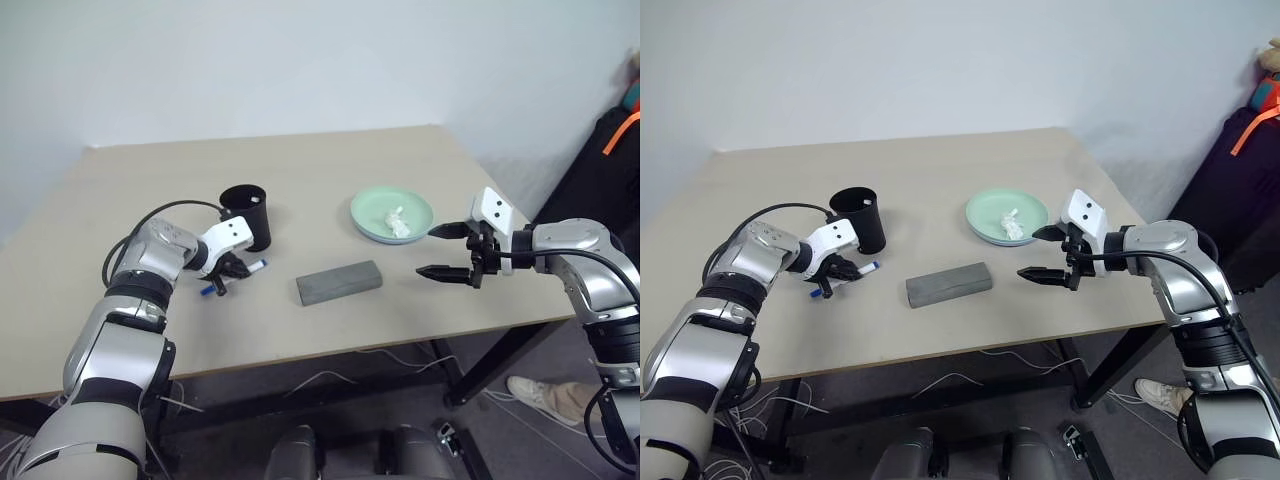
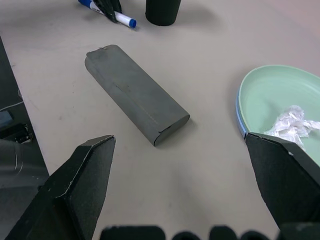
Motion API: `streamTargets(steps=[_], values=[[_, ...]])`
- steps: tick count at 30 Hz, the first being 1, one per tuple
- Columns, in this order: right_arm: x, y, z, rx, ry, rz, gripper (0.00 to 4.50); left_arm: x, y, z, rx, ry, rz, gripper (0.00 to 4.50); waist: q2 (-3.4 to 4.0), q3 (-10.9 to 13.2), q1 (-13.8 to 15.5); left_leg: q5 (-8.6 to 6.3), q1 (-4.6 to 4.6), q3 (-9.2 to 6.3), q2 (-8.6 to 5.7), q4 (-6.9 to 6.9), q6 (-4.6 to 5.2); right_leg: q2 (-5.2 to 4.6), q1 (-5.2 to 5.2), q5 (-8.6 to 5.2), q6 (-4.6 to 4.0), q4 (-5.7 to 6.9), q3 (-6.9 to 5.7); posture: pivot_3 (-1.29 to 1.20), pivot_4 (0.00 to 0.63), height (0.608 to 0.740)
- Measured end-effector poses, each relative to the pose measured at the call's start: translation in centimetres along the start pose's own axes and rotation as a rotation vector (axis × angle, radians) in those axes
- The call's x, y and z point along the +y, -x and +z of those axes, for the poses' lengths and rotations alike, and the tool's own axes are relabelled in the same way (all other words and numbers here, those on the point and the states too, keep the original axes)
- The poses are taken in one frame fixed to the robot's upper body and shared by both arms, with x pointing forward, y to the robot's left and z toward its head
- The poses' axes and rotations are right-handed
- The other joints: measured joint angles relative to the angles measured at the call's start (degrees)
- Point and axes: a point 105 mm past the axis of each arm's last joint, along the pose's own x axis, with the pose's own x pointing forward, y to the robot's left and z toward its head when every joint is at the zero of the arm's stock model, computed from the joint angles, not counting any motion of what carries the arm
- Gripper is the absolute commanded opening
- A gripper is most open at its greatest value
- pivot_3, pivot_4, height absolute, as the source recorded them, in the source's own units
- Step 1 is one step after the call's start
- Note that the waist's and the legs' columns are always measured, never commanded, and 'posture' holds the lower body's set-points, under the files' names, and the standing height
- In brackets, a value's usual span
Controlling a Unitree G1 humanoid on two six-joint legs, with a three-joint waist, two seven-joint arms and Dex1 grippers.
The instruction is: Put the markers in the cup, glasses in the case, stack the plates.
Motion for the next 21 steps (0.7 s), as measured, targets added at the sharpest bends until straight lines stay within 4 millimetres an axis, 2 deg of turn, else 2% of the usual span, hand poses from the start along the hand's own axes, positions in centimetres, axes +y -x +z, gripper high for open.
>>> streamTargets(steps=[2, 5, 9, 13, 16, 19, 21], values=[[0.0, 0.0, 0.0, 0.0, 0.0, -0.001, 4.5, -0.4, 0.6, 1.7, -0.072, -0.002, -0.049, 0.1, -0.04, 0.0, 0.0, 0.0, -0.07, -0.02, -0.02, 0.02, 0.0, 0.0, -0.04, 0.0, 0.0, 0.0, 0.0, 0.0, 0.0, 0.74], [0.0, 0.0, 0.0, -0.001, 0.001, -0.001, 4.5, -1.7, 2.9, 6.3, -0.271, -0.038, -0.167, 0.1, -0.06, 0.0, 0.0, -0.02, -0.3, -0.02, -0.04, 0.05, -0.01, -0.01, -0.11, -0.01, 0.01, -0.07, 0.03, 0.0, 0.0, 0.74], [0.0, 0.0, 0.0, -0.001, 0.001, -0.001, 4.5, -2.7, 5.8, 11.3, -0.483, -0.066, -0.233, 0.1, -0.06, 0.0, -0.1, -0.05, -0.34, -0.01, -0.04, 0.09, -0.04, 0.05, -0.13, -0.02, 0.04, -0.04, 0.05, 0.0, 0.0, 0.74], [0.0, 0.0, 0.0, -0.001, 0.001, -0.001, 4.5, -2.4, 6.8, 12.9, -0.558, -0.052, -0.203, 0.1, -0.03, 0.0, -0.2, -0.04, -0.08, -0.06, -0.04, 0.16, -0.05, 0.08, 0.08, 0.0, 0.05, 0.08, 0.06, 0.0, 0.0, 0.74], [0.0, 0.0, 0.0, -0.002, 0.001, -0.001, 4.5, -1.3, 6.6, 14.1, -0.616, -0.016, -0.127, 0.1, -0.05, 0.0, -0.1, -0.04, 0.04, -0.14, -0.04, 0.16, -0.05, 0.08, 0.19, 0.02, 0.07, 0.07, 0.02, 0.0, 0.0, 0.74], [0.0, -0.3, 0.1, -0.01, -0.001, -0.001, 4.5, 2.5, 7.5, 15.9, -0.768, 0.065, 0.13, 0.1, -0.06, 0.0, 0.0, -0.03, 0.09, -0.2, -0.04, 0.2, -0.05, 0.07, 0.31, 0.1, 0.14, 0.03, 0.01, 0.0, 0.0, 0.74], [0.0, -0.3, 0.1, -0.011, -0.001, -0.002, 4.5, 4.9, 8.6, 15.8, -0.833, 0.124, 0.295, 0.1, -0.05, 0.0, -0.1, -0.03, 0.15, -0.16, -0.05, 0.22, -0.05, 0.05, 0.33, 0.13, 0.16, 0.02, 0.03, 0.0, 0.0, 0.74]])
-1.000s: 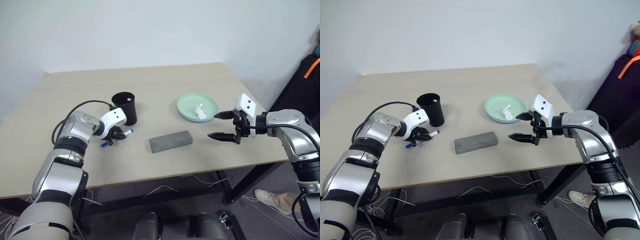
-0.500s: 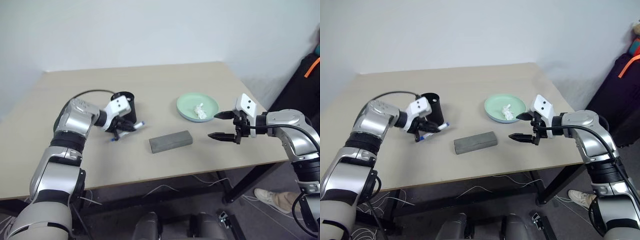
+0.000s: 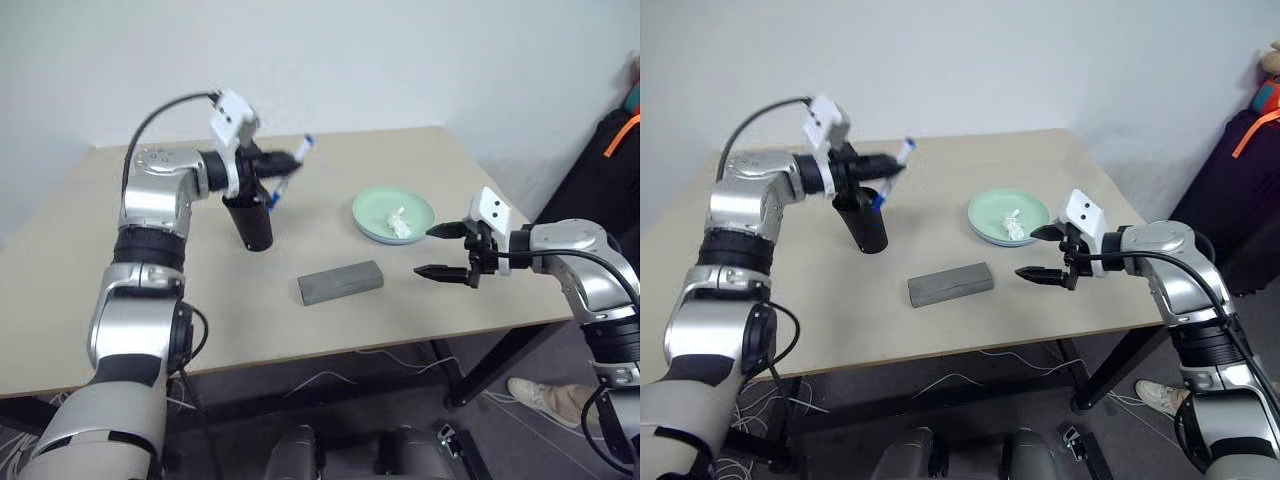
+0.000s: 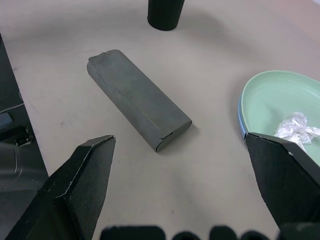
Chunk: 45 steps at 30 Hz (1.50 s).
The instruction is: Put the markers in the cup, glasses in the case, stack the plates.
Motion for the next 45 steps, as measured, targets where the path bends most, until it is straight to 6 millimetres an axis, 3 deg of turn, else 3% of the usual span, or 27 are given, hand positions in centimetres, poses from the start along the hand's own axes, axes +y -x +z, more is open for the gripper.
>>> streamTargets(steps=[5, 10, 17, 23, 27, 39, 40, 45], values=[[0.0, 0.0, 0.0, 0.0, -0.001, -0.001, 4.5, 3.3, 0.7, -1.1, -0.06, 0.03, 0.26, 0.1, 0.0, 0.0, 0.0, 0.0, 0.01, 0.03, 0.0, -0.03, -0.01, 0.01, -0.04, 0.02, 0.0, 0.0, 0.0, 0.0, 0.0, 0.74], [0.0, 0.0, 0.0, -0.001, -0.001, -0.002, 4.5, 4.4, 1.3, -2.7, -0.045, 0.026, 0.371, 0.1, -0.03, 0.0, 0.1, -0.01, -0.13, 0.1, -0.04, -0.07, -0.01, 0.01, -0.12, 0.01, 0.01, -0.09, 0.01, 0.0, 0.0, 0.74], [0.0, 0.0, 0.0, -0.001, -0.002, -0.006, 4.5, 4.5, 2.0, -5.5, 0.001, 0.024, 0.434, 0.1, -0.05, 0.0, 0.1, 0.0, -0.1, 0.09, -0.04, -0.05, -0.01, -0.02, -0.12, 0.03, 0.0, -0.02, 0.02, 0.0, 0.0, 0.74], [0.0, 0.0, 0.1, -0.011, -0.008, -0.003, 4.5, 3.4, 1.8, -8.1, 0.033, 0.056, 0.435, 0.1, -0.05, 0.0, 0.1, -0.01, -0.1, 0.1, -0.03, -0.04, -0.01, -0.02, -0.12, 0.04, -0.01, -0.04, 0.02, 0.0, 0.0, 0.74], [-0.1, 0.1, 0.2, -0.018, -0.005, -0.009, 4.5, 3.2, 1.9, -8.8, 0.041, 0.061, 0.445, 0.1, -0.06, 0.0, 0.1, -0.01, -0.11, 0.1, -0.03, -0.05, -0.01, -0.01, -0.13, 0.04, -0.01, -0.05, 0.02, 0.0, 0.0, 0.74], [-0.1, -0.1, 0.6, -0.036, -0.004, -0.014, 4.5, 3.3, 2.3, -8.4, 0.004, 0.057, 0.444, 4.26, -0.07, 0.0, 0.1, -0.01, -0.11, 0.09, -0.03, -0.05, -0.02, -0.01, -0.13, 0.04, -0.01, -0.04, 0.01, 0.0, 0.0, 0.74], [-0.2, -0.1, 0.6, -0.037, -0.004, -0.014, 4.5, 3.3, 2.3, -8.1, -0.009, 0.066, 0.433, 4.46, -0.07, 0.0, 0.1, -0.01, -0.11, 0.1, -0.03, -0.05, -0.02, -0.01, -0.13, 0.04, -0.01, -0.05, 0.01, 0.0, 0.0, 0.74], [-0.2, -0.9, 1.9, -0.084, -0.004, -0.004, 4.5, 3.3, 3.9, -4.4, -0.1, 0.066, 0.29, 4.46, -0.07, 0.0, -0.3, -0.01, -0.11, 0.16, 0.0, -0.08, -0.02, -0.01, -0.21, 0.04, -0.02, -0.03, 0.06, 0.0, 0.0, 0.74]])
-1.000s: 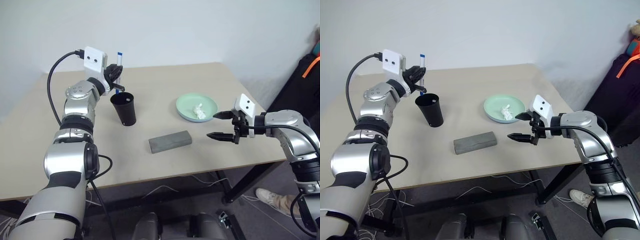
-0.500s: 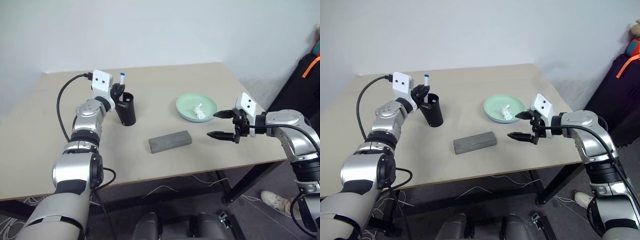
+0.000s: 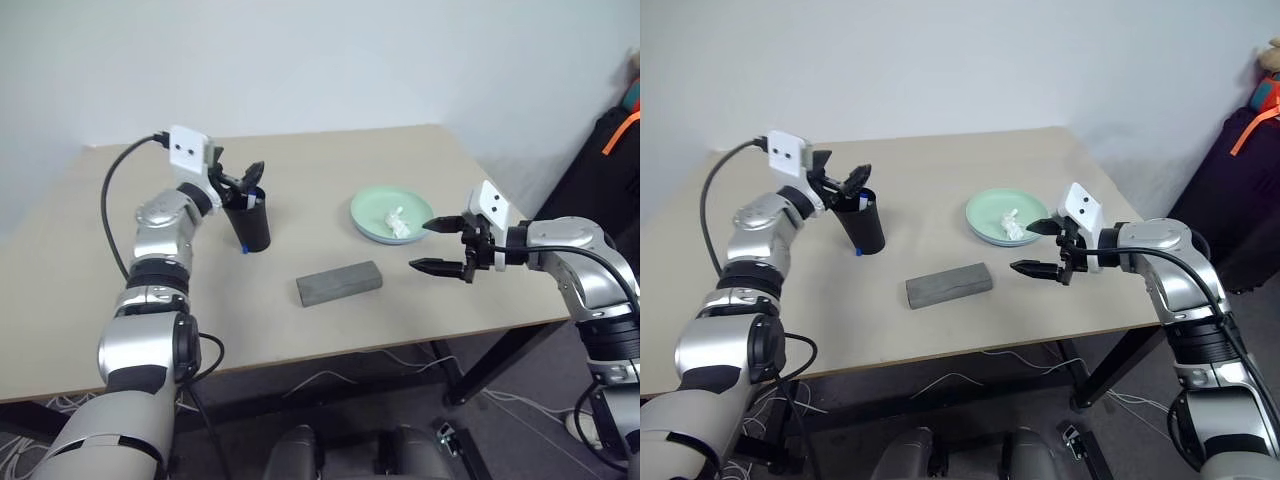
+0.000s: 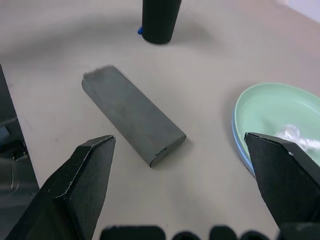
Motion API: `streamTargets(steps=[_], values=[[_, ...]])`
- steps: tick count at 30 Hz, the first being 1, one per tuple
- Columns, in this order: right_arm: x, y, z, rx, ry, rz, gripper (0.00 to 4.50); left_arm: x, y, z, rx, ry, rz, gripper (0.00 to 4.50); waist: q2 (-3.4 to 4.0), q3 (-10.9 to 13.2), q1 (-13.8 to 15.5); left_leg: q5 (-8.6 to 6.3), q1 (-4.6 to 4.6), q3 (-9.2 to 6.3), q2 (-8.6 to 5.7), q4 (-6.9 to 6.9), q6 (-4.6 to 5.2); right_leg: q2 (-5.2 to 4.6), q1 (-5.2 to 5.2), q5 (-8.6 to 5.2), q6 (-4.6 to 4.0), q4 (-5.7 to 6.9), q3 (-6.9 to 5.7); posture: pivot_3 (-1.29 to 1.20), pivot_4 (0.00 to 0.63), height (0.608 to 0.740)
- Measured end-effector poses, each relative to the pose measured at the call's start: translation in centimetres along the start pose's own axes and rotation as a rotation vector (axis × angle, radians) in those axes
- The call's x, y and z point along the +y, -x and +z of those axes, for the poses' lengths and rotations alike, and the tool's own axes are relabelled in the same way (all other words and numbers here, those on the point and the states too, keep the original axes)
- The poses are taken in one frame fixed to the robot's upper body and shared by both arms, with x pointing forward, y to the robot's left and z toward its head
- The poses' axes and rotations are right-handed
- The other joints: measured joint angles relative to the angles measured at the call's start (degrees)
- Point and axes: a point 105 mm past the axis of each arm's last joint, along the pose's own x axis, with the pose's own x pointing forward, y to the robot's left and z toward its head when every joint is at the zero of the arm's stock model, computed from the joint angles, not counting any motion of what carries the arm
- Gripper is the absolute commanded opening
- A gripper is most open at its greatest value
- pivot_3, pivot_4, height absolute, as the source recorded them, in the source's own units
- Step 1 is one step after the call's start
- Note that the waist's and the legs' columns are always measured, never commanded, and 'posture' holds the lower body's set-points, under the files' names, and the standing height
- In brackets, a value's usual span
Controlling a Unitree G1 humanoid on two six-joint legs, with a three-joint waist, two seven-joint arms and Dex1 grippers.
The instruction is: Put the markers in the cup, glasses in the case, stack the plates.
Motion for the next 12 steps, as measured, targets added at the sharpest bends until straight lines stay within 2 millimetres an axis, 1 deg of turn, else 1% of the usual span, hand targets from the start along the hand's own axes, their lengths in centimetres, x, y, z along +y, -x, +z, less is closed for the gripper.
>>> streamTargets(steps=[2, 3, 5, 7, 12], values=[[-0.2, -0.3, 0.7, -0.02, 0.006, -0.005, 4.5, 0.8, 1.9, 1.5, -0.011, -0.029, -0.036, 4.46, 0.01, 0.0, -0.5, 0.0, 0.04, 0.0, 0.03, -0.09, -0.01, 0.02, -0.01, 0.0, -0.01, 0.0, 0.01, 0.0, 0.0, 0.74], [-0.3, -0.5, 0.8, -0.027, 0.001, -0.008, 4.5, 1.3, 3.2, 1.9, -0.003, -0.052, -0.038, 4.46, 0.02, 0.0, -0.8, 0.0, 0.07, 0.02, 0.02, -0.15, -0.01, 0.03, -0.02, 0.0, -0.01, -0.01, 0.02, 0.0, 0.0, 0.74], [-0.4, -0.8, 0.9, -0.036, -0.014, -0.009, 4.5, 1.9, 5.4, 1.8, 0.035, -0.068, -0.036, 4.46, 0.03, 0.0, -1.1, 0.02, 0.1, 0.02, 0.02, -0.17, -0.03, 0.02, -0.01, 0.0, -0.01, 0.0, 0.02, 0.0, 0.0, 0.74], [-0.4, -1.3, 1.1, -0.052, -0.032, -0.006, 4.5, 1.6, 7.5, 0.5, 0.096, -0.061, -0.049, 4.46, 0.04, 0.0, -1.2, 0.02, 0.14, 0.03, 0.02, -0.16, -0.04, 0.01, 0.03, 0.0, -0.01, 0.01, 0.03, 0.0, 0.0, 0.74], [0.1, -3.0, 2.2, -0.095, -0.06, 0.02, 4.5, 0.1, 13.0, -5.1, 0.278, 0.024, -0.027, 4.46, 0.02, 0.0, -1.1, 0.03, 0.15, 0.04, 0.12, -0.2, -0.07, -0.01, -0.12, 0.09, -0.15, -0.03, -0.03, 0.0, 0.0, 0.74]])
